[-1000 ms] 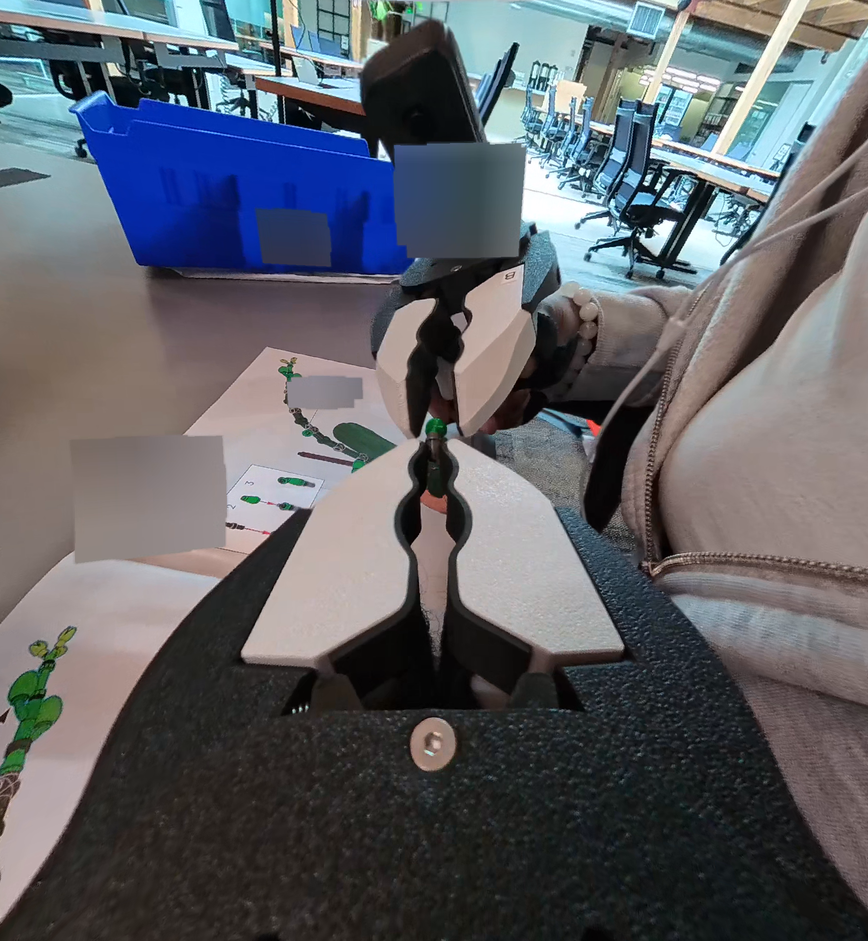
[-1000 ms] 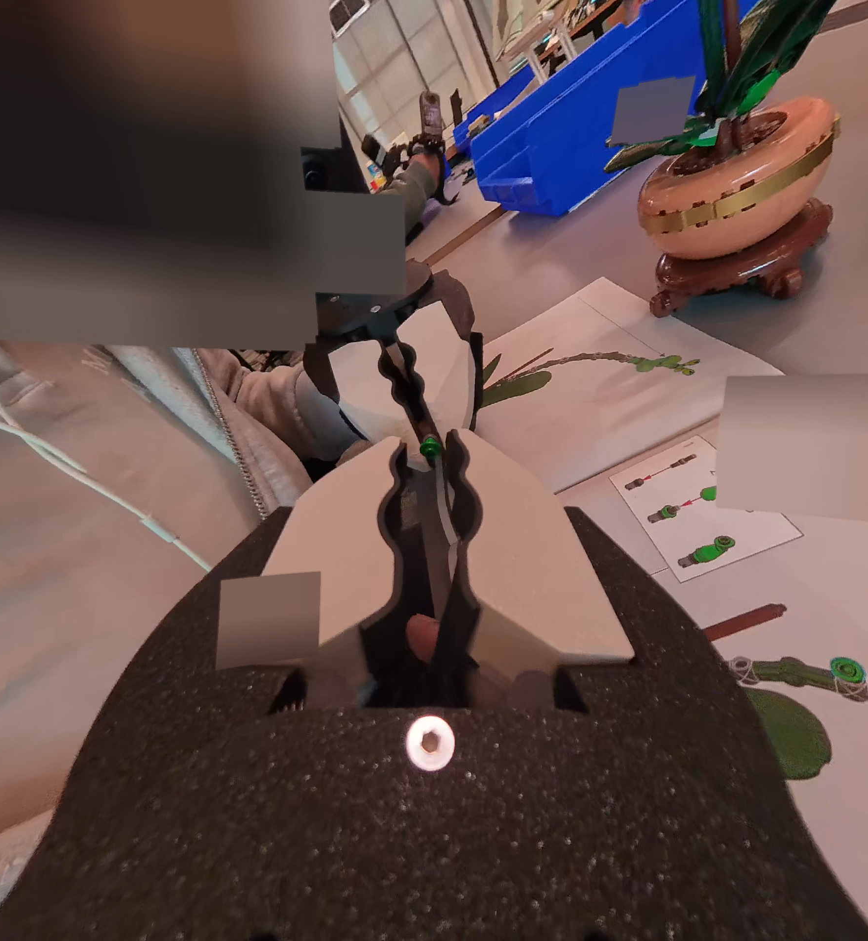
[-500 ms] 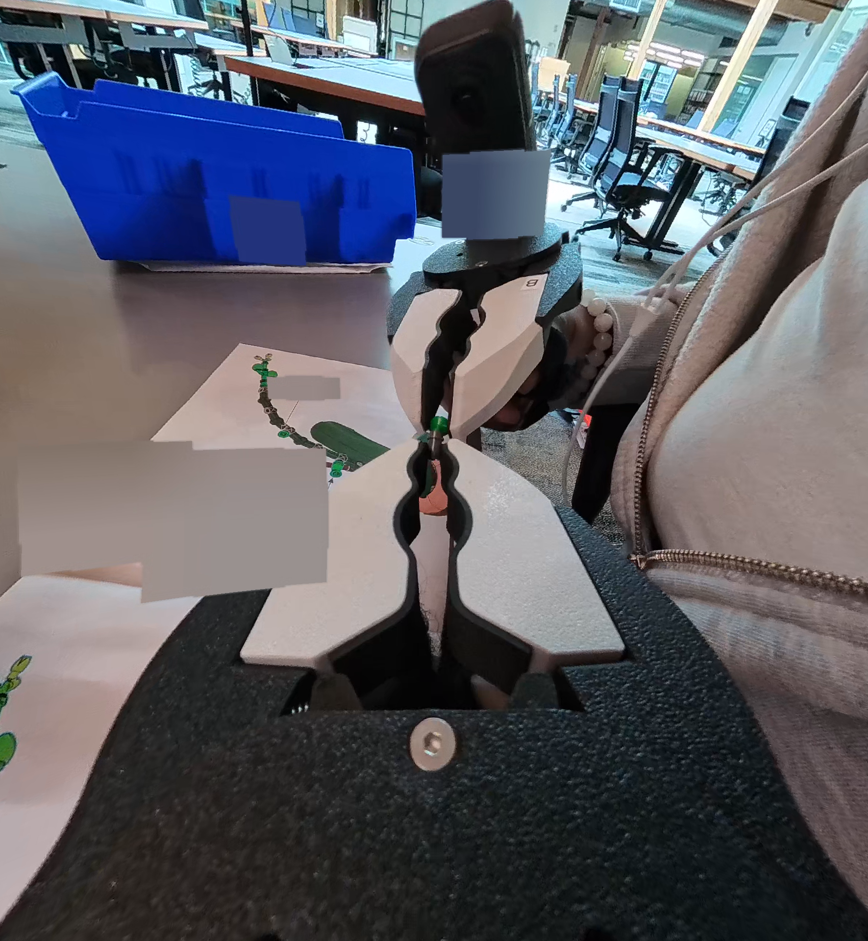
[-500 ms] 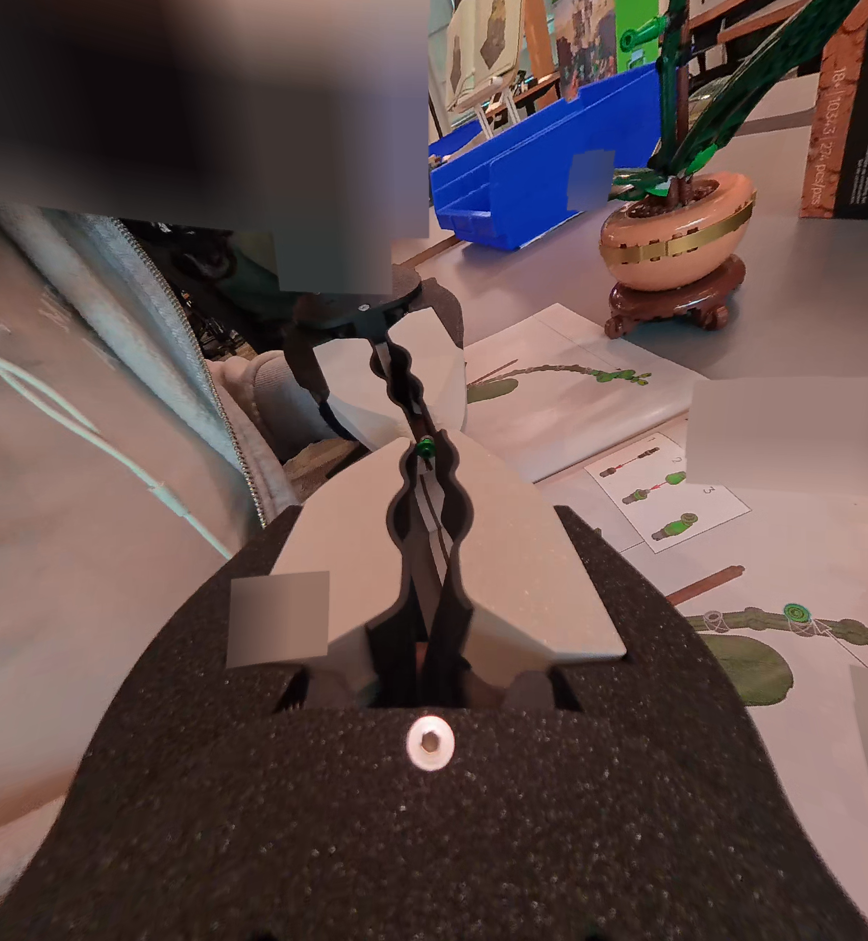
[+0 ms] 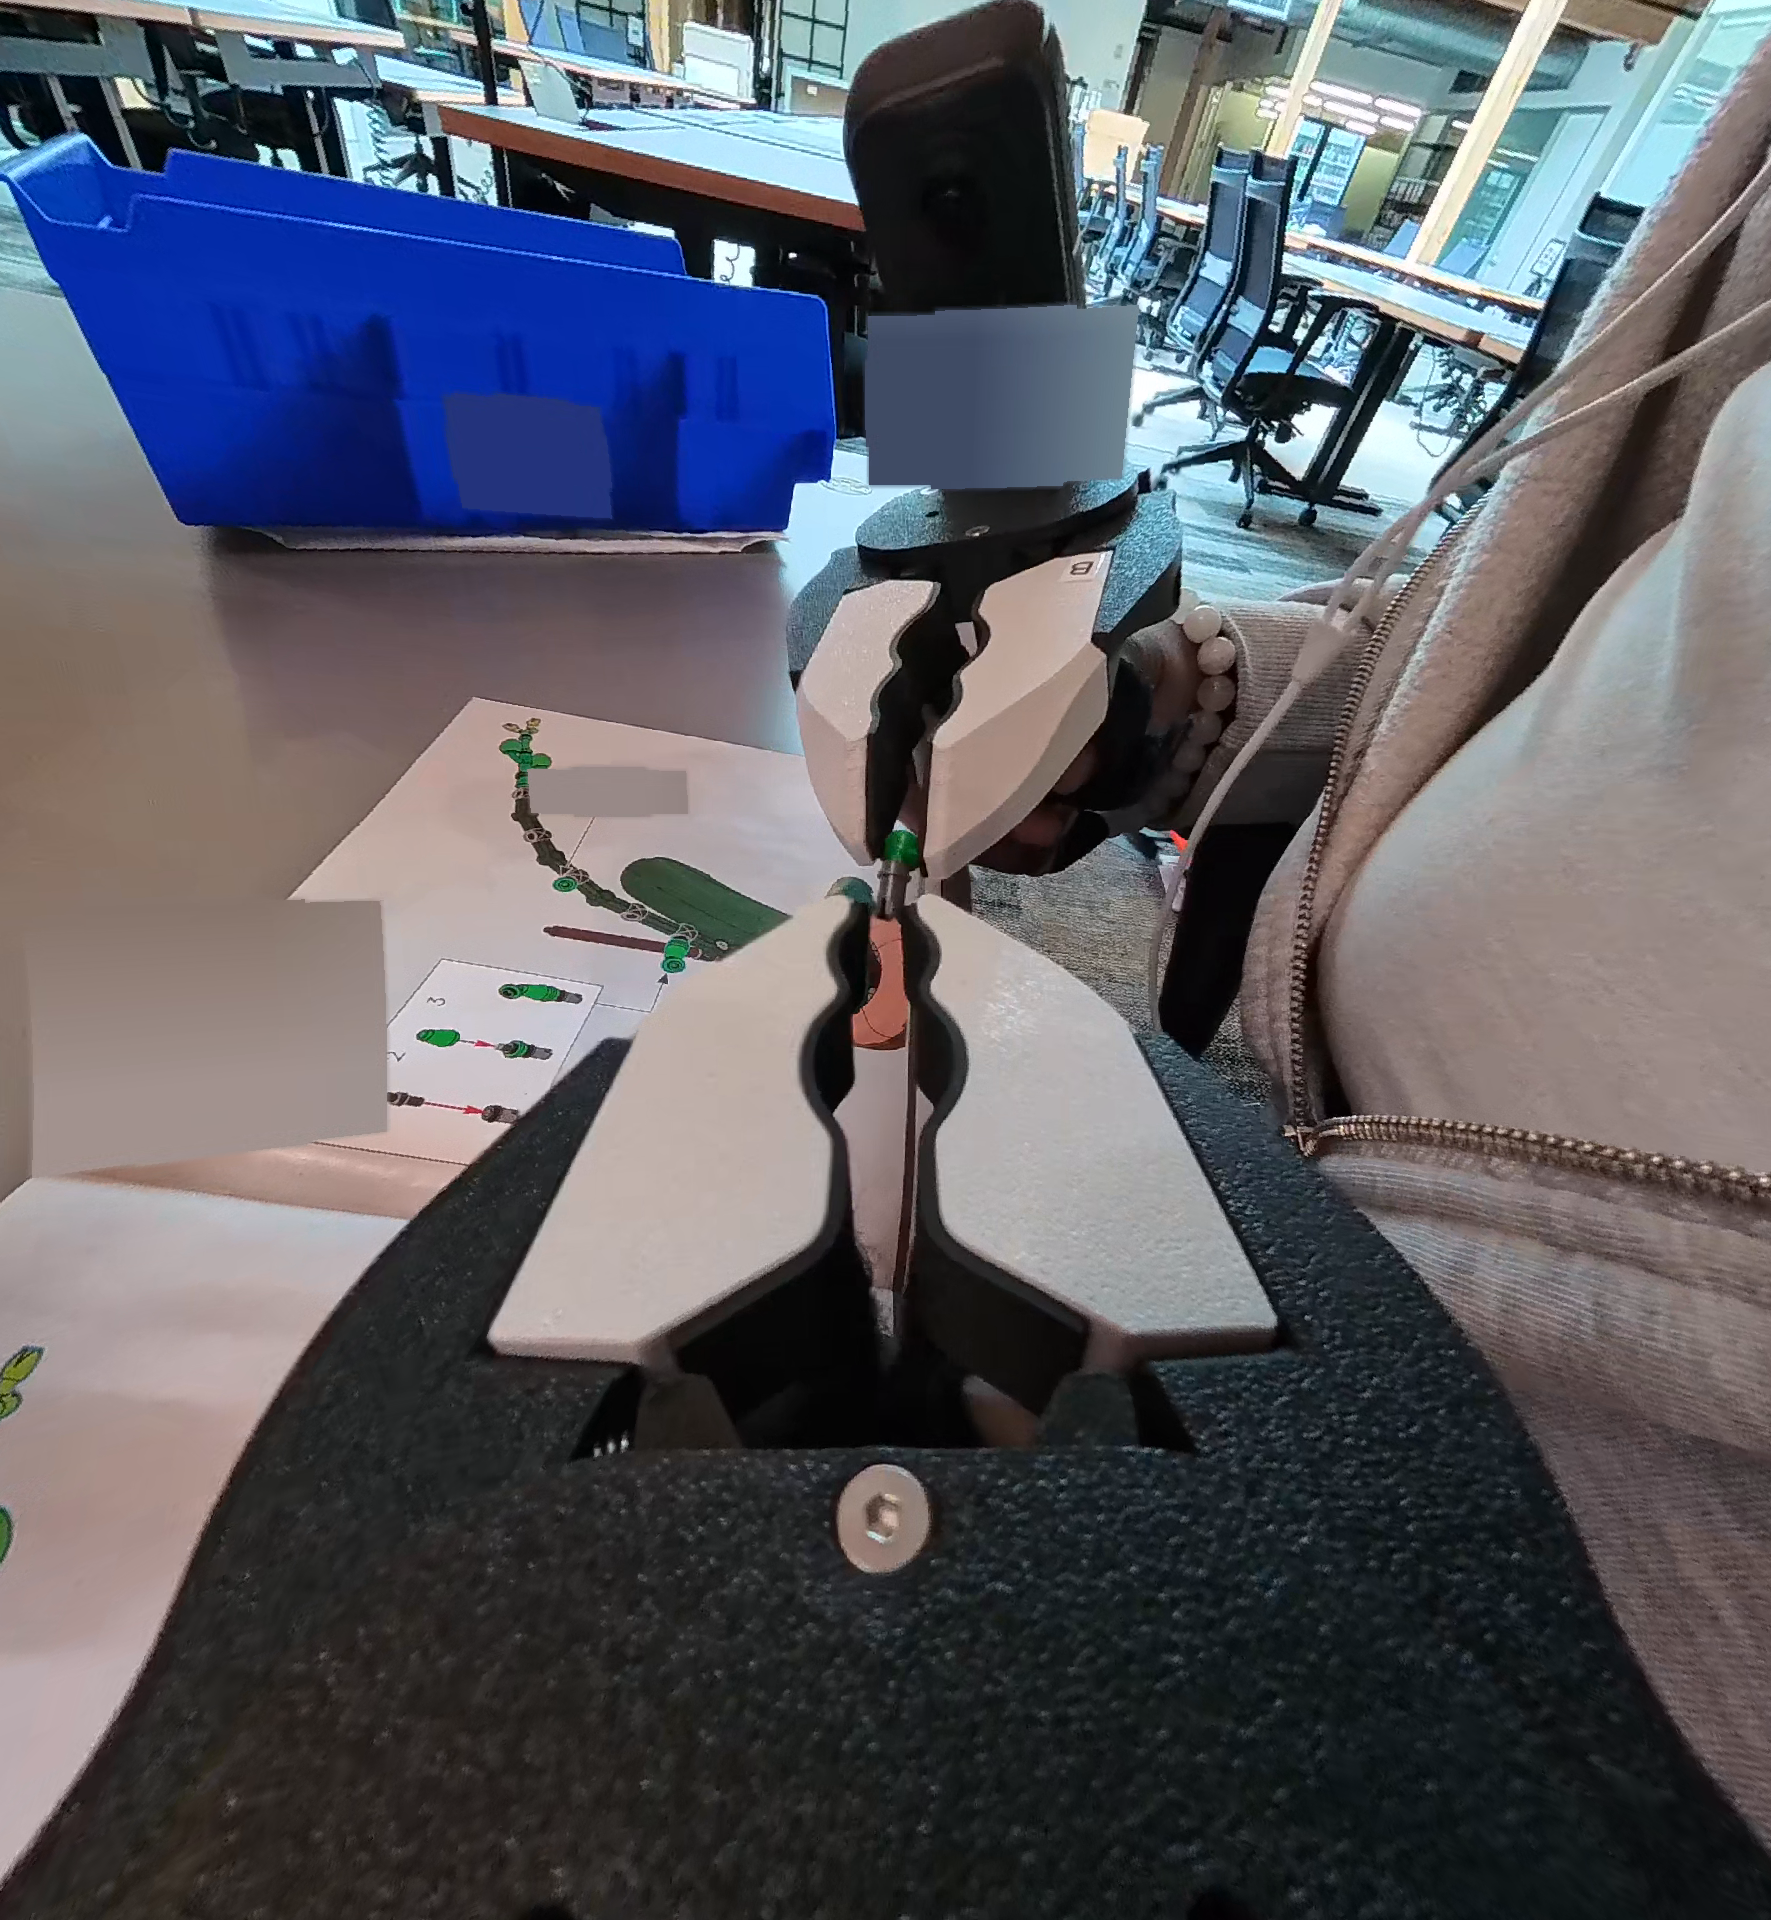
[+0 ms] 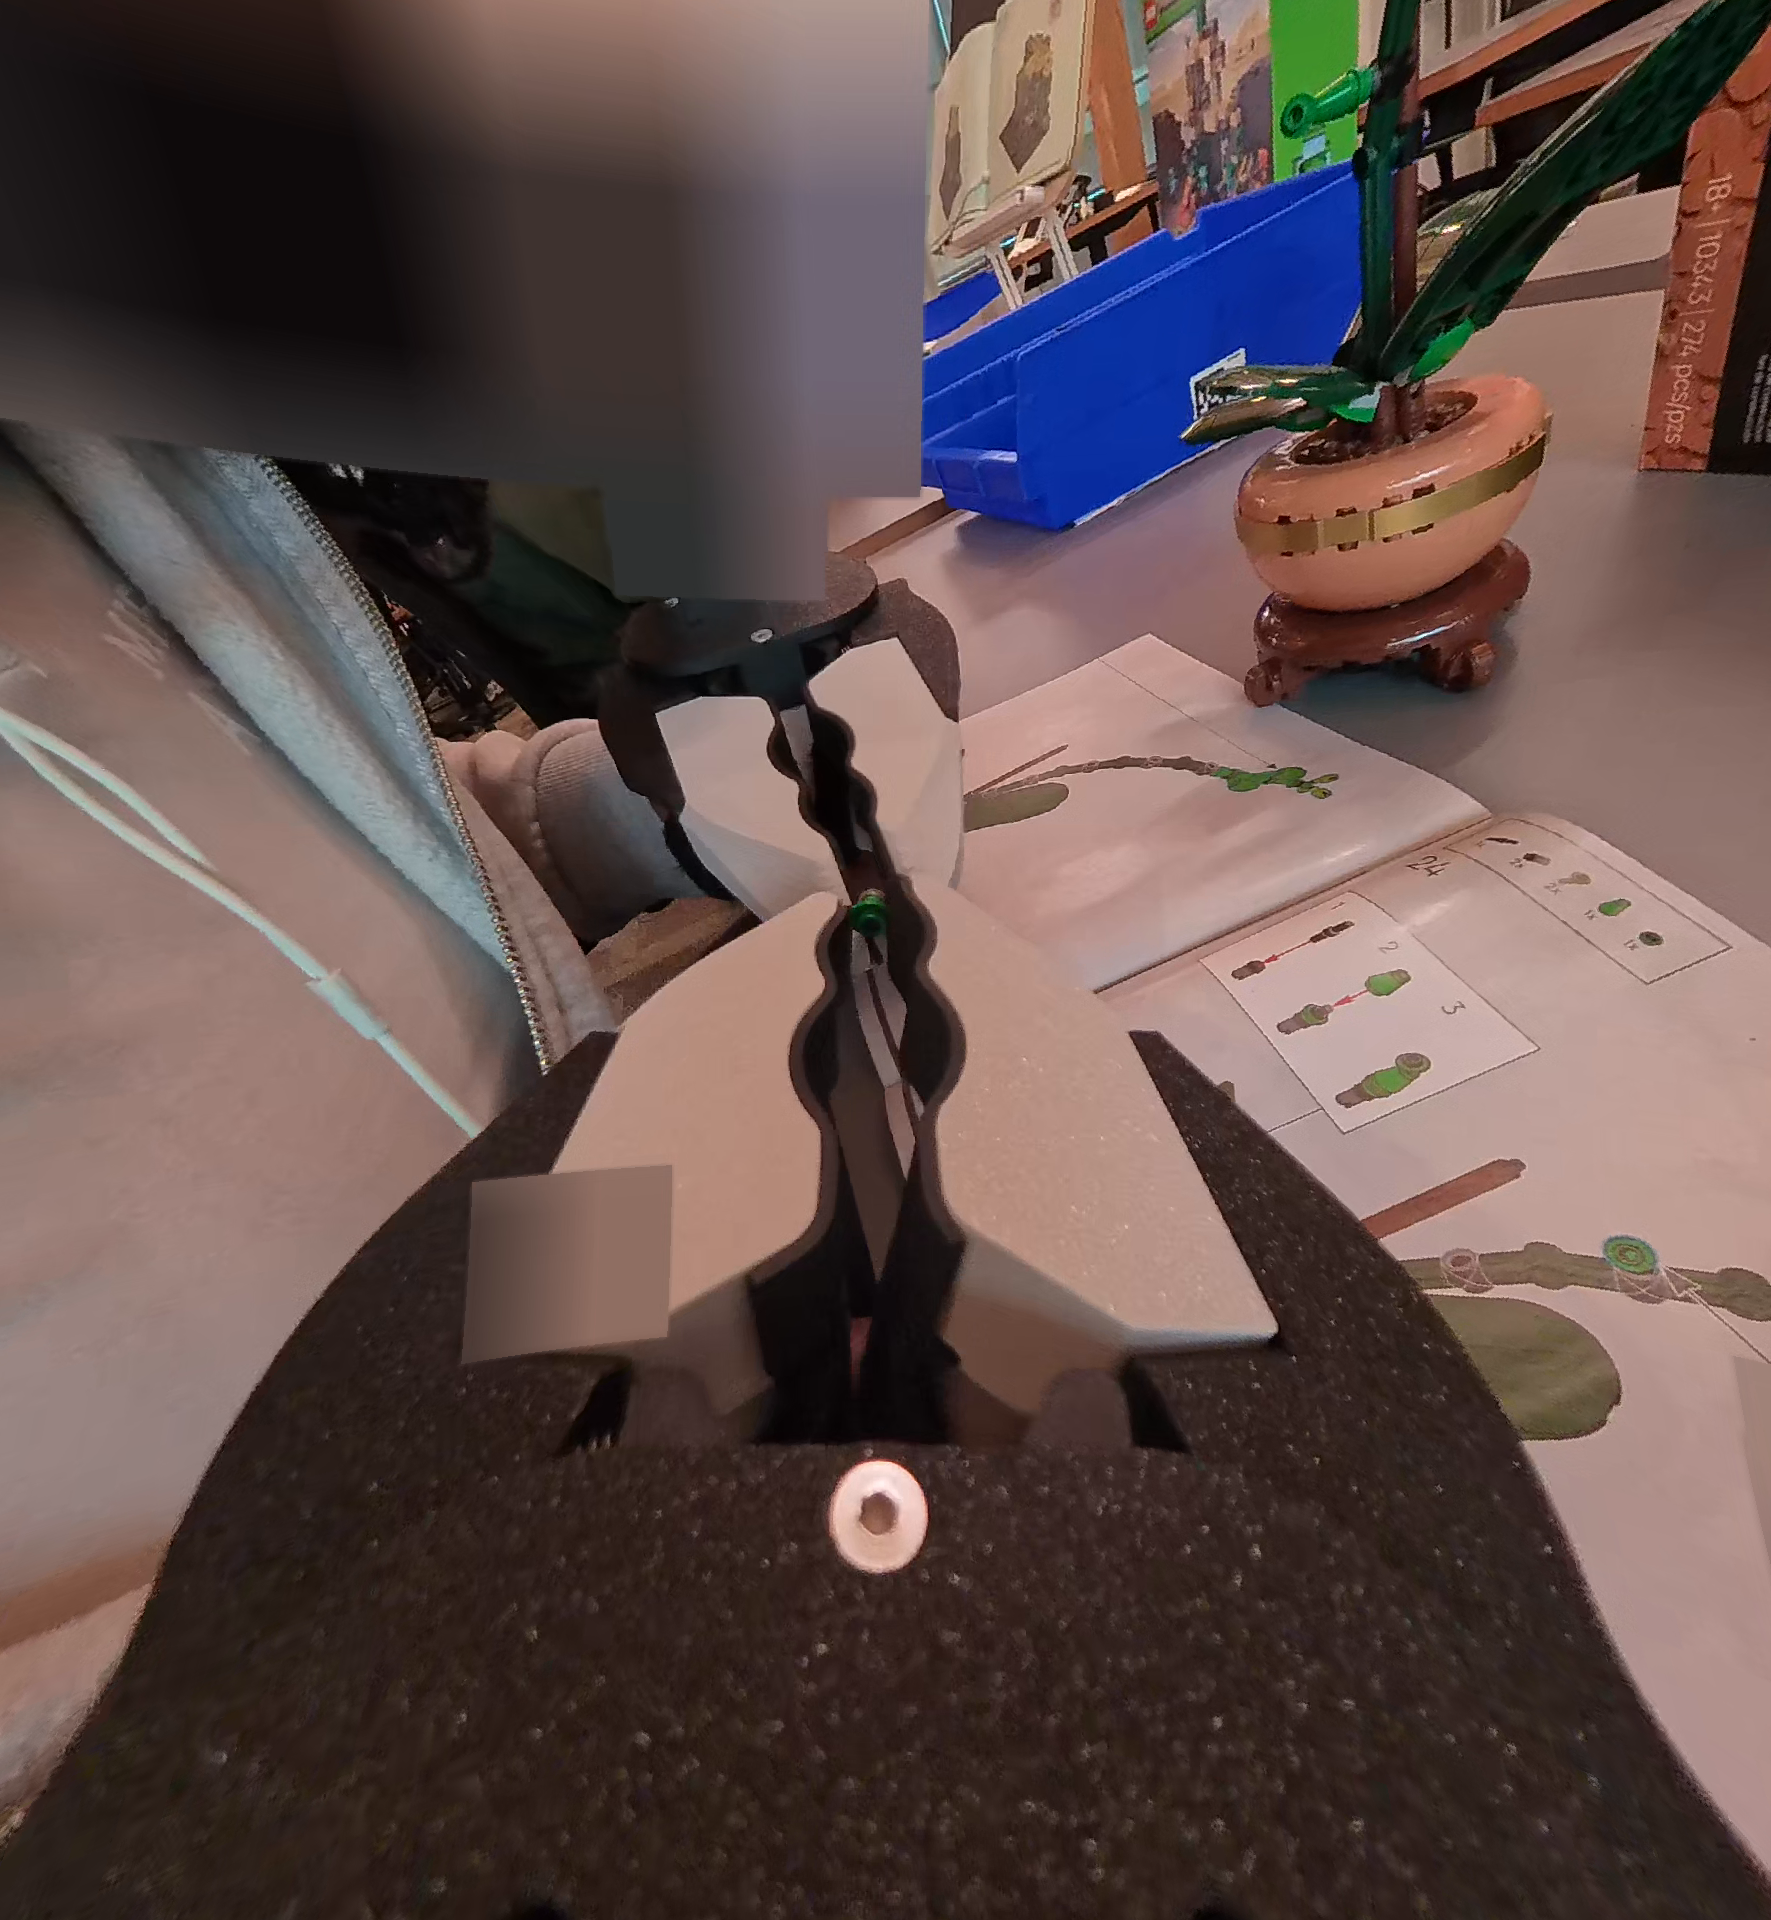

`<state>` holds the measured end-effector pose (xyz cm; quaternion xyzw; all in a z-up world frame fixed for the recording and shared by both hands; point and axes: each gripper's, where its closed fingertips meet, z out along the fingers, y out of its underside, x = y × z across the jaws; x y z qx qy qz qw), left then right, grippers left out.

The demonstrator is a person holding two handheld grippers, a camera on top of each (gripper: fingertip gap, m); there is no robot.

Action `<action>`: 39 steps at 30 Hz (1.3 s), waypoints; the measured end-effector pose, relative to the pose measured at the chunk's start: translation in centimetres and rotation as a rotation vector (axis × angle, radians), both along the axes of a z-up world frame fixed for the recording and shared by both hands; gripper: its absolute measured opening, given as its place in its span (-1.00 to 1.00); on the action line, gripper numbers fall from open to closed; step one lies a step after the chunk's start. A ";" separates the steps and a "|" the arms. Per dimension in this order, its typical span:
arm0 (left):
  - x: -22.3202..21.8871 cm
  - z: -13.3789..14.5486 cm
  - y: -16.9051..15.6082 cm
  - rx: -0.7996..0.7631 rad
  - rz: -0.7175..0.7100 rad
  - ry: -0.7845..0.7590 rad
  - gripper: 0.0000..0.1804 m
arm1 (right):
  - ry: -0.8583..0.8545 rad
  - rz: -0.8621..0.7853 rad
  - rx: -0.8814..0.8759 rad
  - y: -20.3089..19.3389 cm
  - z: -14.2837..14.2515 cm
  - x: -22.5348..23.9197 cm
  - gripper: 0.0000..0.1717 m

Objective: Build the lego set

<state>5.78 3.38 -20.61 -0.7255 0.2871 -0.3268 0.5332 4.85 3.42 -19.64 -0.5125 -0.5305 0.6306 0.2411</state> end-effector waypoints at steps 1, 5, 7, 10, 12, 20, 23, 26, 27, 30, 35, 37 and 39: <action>0.0 0.0 0.0 0.002 -0.002 0.000 -0.95 | 0.000 0.001 0.001 0.0 0.0 0.0 -0.95; 0.0 -0.1 -0.1 0.001 -0.003 0.006 -0.96 | 0.003 0.002 0.004 0.0 -0.1 -0.1 -0.96; 0.0 -0.1 0.0 -0.001 0.000 0.007 -0.96 | 0.004 0.000 0.007 0.1 -0.2 -0.1 -0.96; 0.0 -0.1 0.0 -0.005 0.002 0.006 -0.96 | 0.003 0.000 0.007 0.1 -0.3 -0.1 -0.94; 0.0 -0.2 0.1 -0.011 0.007 0.005 -0.96 | 0.007 0.000 -0.001 0.2 -0.5 -0.1 -0.95; -0.4 -0.1 0.2 -0.022 0.021 -0.021 -0.94 | 0.031 -0.011 0.004 0.5 -0.1 0.0 -0.94; -0.7 0.2 0.4 -0.029 0.035 -0.055 -0.94 | 0.055 -0.034 -0.021 1.2 0.3 0.1 -0.94; -1.0 0.3 0.5 -0.034 0.049 -0.081 -0.93 | 0.068 -0.064 -0.036 1.9 0.4 0.3 -0.94; -1.1 0.4 0.5 -0.036 0.051 -0.087 -0.93 | 0.071 -0.076 -0.037 2.2 0.5 0.3 -0.94; -1.4 0.6 0.6 -0.035 0.058 -0.111 -0.92 | 0.095 -0.096 -0.029 2.5 0.8 0.4 -0.94; -1.7 1.1 0.6 -0.009 0.078 -0.137 -0.92 | 0.126 -0.109 -0.006 2.7 1.3 0.6 -0.94; -1.8 1.1 0.5 -0.003 0.084 -0.134 -0.92 | 0.136 -0.113 0.002 2.7 1.6 0.7 -0.94; -1.9 1.0 0.5 -0.001 0.095 -0.121 -0.91 | 0.139 -0.123 0.024 2.8 1.7 0.7 -0.94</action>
